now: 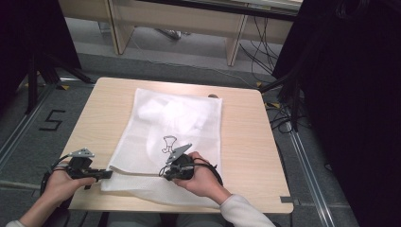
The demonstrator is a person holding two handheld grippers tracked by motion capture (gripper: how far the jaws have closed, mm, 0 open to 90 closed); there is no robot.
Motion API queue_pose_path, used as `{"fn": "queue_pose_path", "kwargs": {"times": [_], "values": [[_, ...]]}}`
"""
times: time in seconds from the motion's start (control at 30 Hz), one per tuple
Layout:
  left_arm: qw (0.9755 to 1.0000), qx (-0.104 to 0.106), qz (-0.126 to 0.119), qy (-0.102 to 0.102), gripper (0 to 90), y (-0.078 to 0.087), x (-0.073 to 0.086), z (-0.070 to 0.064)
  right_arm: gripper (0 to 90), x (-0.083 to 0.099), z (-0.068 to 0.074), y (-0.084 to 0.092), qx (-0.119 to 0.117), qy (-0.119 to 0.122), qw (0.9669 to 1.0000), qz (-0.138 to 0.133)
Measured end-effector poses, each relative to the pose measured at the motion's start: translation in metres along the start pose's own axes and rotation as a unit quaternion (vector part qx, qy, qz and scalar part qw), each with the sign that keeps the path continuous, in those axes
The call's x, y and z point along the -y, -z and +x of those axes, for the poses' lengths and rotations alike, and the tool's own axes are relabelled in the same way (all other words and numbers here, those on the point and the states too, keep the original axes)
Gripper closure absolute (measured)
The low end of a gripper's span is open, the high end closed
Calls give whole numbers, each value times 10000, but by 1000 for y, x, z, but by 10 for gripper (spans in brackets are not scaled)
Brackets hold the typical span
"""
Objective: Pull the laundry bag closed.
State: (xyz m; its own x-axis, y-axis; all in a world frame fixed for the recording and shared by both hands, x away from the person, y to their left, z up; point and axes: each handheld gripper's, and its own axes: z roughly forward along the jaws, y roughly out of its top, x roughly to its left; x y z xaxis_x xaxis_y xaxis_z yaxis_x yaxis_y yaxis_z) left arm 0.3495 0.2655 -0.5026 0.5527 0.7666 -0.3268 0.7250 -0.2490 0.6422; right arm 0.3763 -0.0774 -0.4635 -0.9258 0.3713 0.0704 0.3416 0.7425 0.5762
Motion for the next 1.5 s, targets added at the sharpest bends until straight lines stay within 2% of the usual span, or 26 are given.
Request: {"fn": "queue_pose_path", "kwargs": {"times": [0.2,0.23,0.33,0.4,0.53,0.6,0.67,0.7,0.73,0.77,0.8,0.83,0.87,0.9,0.93,0.97,1.03,1.07,1.17,1.2,1.3,1.37,1.4,1.47,1.5], "values": [[10000,27,15,-5,854,0,0,0,829,3,-1,2,-1,13,10000,-19],[9999,16,82,-77,854,1,0,1,829,3,-1,2,3,-21,10000,-56],[10000,25,18,-6,854,0,0,0,829,5,0,3,13,-109,9999,2],[10000,17,59,-49,854,1,0,1,829,4,0,4,32,-85,10000,38],[10000,26,14,0,854,0,0,0,829,5,-2,6,7,-11,10000,3],[9997,-5,163,-185,854,2,0,2,829,6,-3,7,20,-45,10000,-28],[10000,19,21,-3,854,0,0,0,829,7,-3,7,34,-41,10000,-38],[9998,15,148,-146,854,2,0,2,829,8,-3,7,39,-46,10000,-57],[9996,8,184,-191,854,2,-1,3,829,8,-3,7,28,-40,10000,-19],[9997,14,169,-171,854,2,0,2,830,8,-3,8,40,-15,10000,-14],[10000,24,12,8,854,0,0,0,829,8,-3,9,30,-17,10000,-4],[9998,8,136,-135,854,1,0,2,830,9,-3,9,14,-54,10000,-5],[9996,14,190,-191,854,2,-1,3,829,9,-3,9,33,-34,10000,-33],[10000,25,46,-26,854,0,0,1,830,10,-3,10,38,-62,10000,-6],[10000,20,23,-4,854,0,0,0,830,10,-3,10,38,-62,10000,-6],[9998,16,136,-135,854,2,0,2,829,10,-3,10,35,-66,10000,-26],[9999,10,97,-89,854,1,0,1,830,11,-3,10,35,-74,10000,-21],[9997,11,184,-187,854,2,-1,3,830,11,-3,11,41,-77,10000,-23],[10000,12,69,-66,854,1,0,1,830,11,-3,11,34,-68,10000,-24],[9997,16,179,-184,854,2,-1,3,830,12,-3,11,31,-82,10000,-17],[9997,19,165,-167,854,2,-1,2,829,12,-4,13,20,-65,10000,-5],[10000,29,11,-9,854,0,0,0,829,13,-4,13,37,-77,10000,-37],[9998,33,132,-130,854,2,0,2,829,13,-4,14,16,-77,10000,-4],[9997,31,168,-179,854,2,-1,3,830,13,-5,13,42,-66,10000,-34],[10000,31,-69,6,854,-1,0,0,829,14,-4,14,24,-94,9999,-50]]}}
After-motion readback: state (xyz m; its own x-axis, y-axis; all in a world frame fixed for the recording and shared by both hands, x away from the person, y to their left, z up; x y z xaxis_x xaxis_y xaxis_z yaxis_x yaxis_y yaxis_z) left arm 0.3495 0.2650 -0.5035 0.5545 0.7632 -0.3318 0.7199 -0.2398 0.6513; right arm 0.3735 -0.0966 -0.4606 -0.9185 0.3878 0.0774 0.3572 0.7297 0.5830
